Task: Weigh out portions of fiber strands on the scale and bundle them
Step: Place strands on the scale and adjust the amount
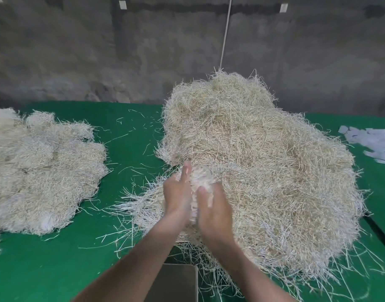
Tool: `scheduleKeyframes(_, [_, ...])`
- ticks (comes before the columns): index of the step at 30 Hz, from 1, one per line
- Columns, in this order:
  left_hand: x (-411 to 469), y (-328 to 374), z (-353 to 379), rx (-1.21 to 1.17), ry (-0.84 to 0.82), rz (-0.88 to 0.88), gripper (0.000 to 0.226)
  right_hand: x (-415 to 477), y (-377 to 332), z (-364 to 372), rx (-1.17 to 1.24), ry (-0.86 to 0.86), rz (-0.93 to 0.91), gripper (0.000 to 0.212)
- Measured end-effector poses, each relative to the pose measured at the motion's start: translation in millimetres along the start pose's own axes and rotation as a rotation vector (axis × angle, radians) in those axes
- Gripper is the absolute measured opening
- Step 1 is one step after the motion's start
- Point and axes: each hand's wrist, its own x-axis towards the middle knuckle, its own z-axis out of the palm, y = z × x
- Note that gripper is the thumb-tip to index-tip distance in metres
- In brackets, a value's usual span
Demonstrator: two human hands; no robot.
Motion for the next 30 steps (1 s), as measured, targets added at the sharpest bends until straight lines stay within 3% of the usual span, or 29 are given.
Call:
scheduleKeyframes(2, [5,-5,2,0.101,0.069,0.083,0.033,-1,5,3,-0.093,-0.010,-0.075,0.020])
scheduleKeyframes(4, [-2,-13,4,0.161,0.001,0.101,0.049,16,10,-6,-0.074,-0.015,-0.054,0.015])
scheduleKeyframes(6, [-10,-12,4,0.191,-0.111,0.081,0.073,27,20,-17,0.023,-0.036,-0.012,0.023])
scheduleKeyframes(8, [-11,-4,1,0.128,-0.184,0.024,0.083,32,26,-23,0.118,-0.112,0.098,0.035])
scheduleKeyframes(13, [0,2,-8,0.318,-0.227,0.176,0.085,38,19,-42,0.657,-0.252,0.329,0.055])
scheduleKeyframes(16, [3,-7,-1,0.462,-0.268,0.236,0.077,27,8,-30,0.352,-0.312,0.233,0.079])
scheduleKeyframes(18, [3,-6,-1,0.400,-0.251,0.228,0.072,20,9,-17,0.141,-0.224,0.209,0.083])
scheduleKeyframes(21, [6,-1,-11,0.112,-0.245,0.011,0.088,37,15,-19,0.224,-0.034,0.334,0.070])
scheduleKeyframes(25, [-5,-13,-26,0.124,-0.440,-0.108,0.113,58,9,-16,0.391,0.160,0.414,0.072])
scheduleKeyframes(27, [-6,-20,-23,-0.080,-0.491,-0.206,0.106,50,3,-7,0.334,0.086,0.327,0.069])
scheduleKeyframes(30, [4,-23,-22,-0.135,-0.263,-0.243,0.108,36,3,-4,0.250,-0.103,0.243,0.070])
